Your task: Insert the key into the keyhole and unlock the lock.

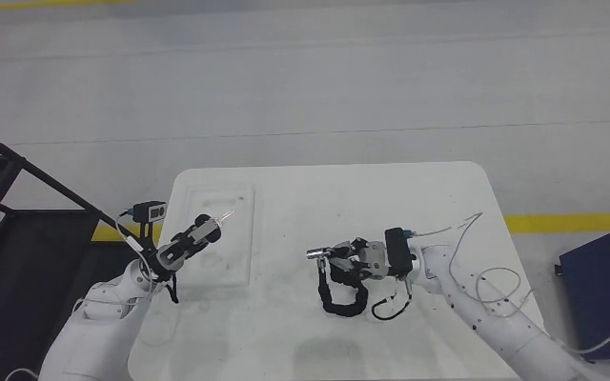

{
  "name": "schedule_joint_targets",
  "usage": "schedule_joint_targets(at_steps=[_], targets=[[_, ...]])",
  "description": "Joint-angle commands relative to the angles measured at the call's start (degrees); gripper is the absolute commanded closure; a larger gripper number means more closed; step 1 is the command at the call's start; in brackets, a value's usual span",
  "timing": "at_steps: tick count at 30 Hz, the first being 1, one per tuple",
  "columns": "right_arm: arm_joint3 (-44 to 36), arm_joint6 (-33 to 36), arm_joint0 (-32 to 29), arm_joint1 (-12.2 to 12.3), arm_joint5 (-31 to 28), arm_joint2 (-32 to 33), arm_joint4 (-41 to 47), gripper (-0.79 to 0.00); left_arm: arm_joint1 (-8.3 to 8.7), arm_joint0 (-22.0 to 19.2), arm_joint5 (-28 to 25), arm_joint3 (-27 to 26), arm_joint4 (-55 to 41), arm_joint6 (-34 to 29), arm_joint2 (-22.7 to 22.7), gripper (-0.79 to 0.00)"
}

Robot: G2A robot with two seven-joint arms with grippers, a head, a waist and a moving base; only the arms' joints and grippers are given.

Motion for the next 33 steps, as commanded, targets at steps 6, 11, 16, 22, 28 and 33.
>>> schedule_joint_targets(at_steps=[6,11,16,22,28,33], targets=[[1.11,-0.25,3.25,1.37,-0.03,-5.50,10.78,0.000,0.00,0.00,0.00,0.00,0.00,0.00,0.00,0.000],[1.79,-0.26,5.60,2.46,-0.03,-8.14,13.43,0.000,0.00,0.00,0.00,0.00,0.00,0.00,0.00,0.000],[3.01,-0.26,6.78,3.33,-0.03,-9.08,13.91,0.000,0.00,0.00,0.00,0.00,0.00,0.00,0.00,0.000],[3.01,-0.26,6.78,3.33,-0.03,-9.08,13.91,0.000,-0.38,-1.45,0.14,-0.57,6.88,0.68,1.38,0.000],[3.01,-0.26,6.78,3.33,-0.03,-9.08,13.91,0.000,-1.59,-4.49,-2.43,1.14,14.09,0.81,6.82,0.000],[3.01,-0.26,6.78,3.33,-0.03,-9.08,13.91,0.000,-2.95,-8.13,-2.06,2.03,17.26,1.61,12.51,0.000]])
